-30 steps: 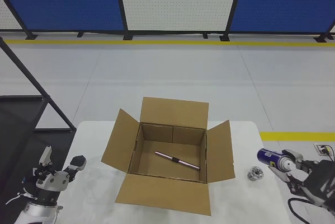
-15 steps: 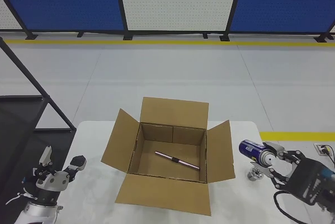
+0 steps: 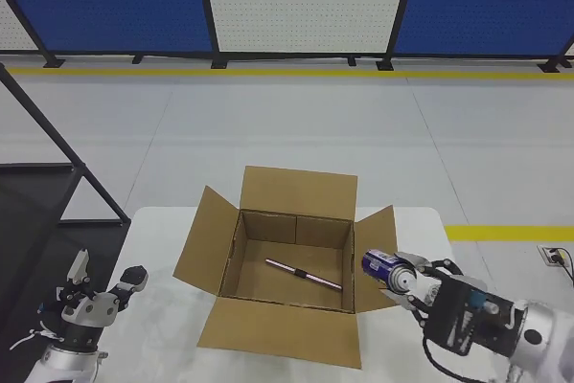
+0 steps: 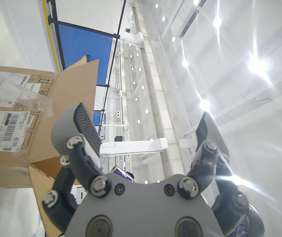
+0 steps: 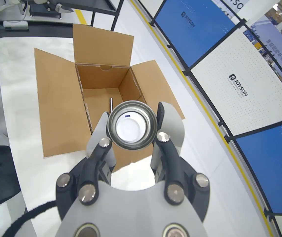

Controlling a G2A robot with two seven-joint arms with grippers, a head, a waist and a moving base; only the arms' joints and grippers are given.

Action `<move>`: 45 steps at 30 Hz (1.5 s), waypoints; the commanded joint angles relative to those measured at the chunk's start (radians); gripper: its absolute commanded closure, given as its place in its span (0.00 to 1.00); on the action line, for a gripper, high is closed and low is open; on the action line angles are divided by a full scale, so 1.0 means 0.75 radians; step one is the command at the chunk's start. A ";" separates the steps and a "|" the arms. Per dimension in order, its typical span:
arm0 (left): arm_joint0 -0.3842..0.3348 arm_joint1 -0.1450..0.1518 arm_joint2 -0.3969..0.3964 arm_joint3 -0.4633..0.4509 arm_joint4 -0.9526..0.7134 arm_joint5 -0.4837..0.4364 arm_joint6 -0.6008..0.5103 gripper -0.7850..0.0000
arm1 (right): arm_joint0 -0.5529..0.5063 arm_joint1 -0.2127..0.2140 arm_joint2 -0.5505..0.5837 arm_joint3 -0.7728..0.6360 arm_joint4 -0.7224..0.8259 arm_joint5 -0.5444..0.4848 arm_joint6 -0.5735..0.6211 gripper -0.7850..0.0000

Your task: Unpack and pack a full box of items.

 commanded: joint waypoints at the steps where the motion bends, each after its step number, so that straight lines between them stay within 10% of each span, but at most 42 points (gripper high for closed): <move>1: 0.000 0.000 0.000 0.000 0.000 0.000 0.000 0.00 | 0.171 -0.011 -0.193 0.068 -0.006 0.043 0.043 1.00; 14: 0.000 0.000 0.000 0.000 0.000 0.000 0.000 0.00 | 0.942 -0.211 -1.039 0.629 0.056 0.414 0.165 1.00; 31: 0.000 0.000 0.000 0.000 0.000 0.000 0.000 0.00 | 0.947 -0.228 -1.088 0.694 0.040 0.428 0.151 1.00; 45: 0.000 0.000 0.000 0.000 0.000 0.000 0.000 0.00 | 1.093 -0.426 -1.375 1.234 0.165 0.623 -0.008 1.00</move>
